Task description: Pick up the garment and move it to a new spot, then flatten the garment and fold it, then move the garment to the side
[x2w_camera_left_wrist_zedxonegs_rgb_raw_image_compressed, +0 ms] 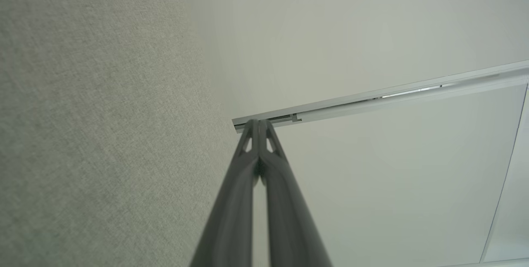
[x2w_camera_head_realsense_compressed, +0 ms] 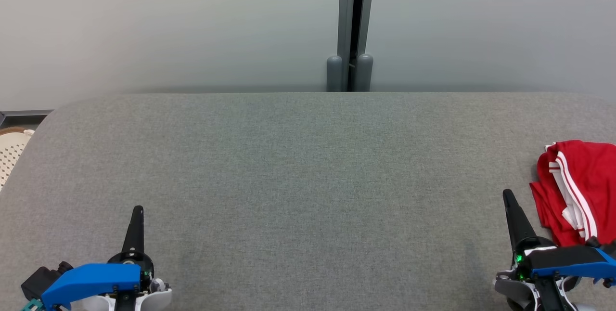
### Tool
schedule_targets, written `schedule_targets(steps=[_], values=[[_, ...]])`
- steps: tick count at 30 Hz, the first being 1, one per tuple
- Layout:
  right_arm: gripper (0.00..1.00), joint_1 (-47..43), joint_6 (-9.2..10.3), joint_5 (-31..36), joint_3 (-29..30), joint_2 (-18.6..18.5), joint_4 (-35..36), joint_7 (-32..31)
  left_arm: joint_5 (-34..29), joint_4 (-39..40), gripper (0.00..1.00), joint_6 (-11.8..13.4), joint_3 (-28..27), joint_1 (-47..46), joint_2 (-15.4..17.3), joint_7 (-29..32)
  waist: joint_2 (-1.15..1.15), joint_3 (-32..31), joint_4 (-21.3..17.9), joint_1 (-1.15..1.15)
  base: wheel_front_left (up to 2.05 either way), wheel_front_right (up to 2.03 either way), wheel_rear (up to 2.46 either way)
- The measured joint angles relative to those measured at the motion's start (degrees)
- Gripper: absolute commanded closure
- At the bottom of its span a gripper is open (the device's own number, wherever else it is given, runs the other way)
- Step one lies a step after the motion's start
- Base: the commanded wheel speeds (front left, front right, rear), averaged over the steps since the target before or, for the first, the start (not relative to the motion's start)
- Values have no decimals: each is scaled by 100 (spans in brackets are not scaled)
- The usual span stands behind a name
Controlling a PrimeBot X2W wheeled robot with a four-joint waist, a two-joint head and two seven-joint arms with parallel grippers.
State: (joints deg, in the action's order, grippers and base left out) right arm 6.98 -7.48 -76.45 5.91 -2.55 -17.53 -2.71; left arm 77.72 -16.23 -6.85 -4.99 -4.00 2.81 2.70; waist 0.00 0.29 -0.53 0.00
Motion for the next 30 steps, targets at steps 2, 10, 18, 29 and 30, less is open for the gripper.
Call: schedule_targets(steps=[2,10,18,29,30], values=[[100,-7,0,-99,3,-1,19,-26,98,12,100,-1,-7,-10,0,25,0,-1,3,0,0,0,0],[100,-14,0,-483,15,-3,105,-121,453,63,100,-9,-38,-64,0,122,0,-3,15,0,0,0,0],[100,-18,0,-844,27,-7,186,-202,780,116,100,-24,-78,-101,1,205,0,-6,27,0,0,0,0],[100,-36,0,-1301,47,-11,286,-314,1209,171,100,-27,-132,-164,2,314,0,-9,43,0,0,0,0],[100,-36,0,-1336,49,-11,293,-328,1239,179,100,-27,-135,-171,3,328,0,-9,45,0,0,0,0]])
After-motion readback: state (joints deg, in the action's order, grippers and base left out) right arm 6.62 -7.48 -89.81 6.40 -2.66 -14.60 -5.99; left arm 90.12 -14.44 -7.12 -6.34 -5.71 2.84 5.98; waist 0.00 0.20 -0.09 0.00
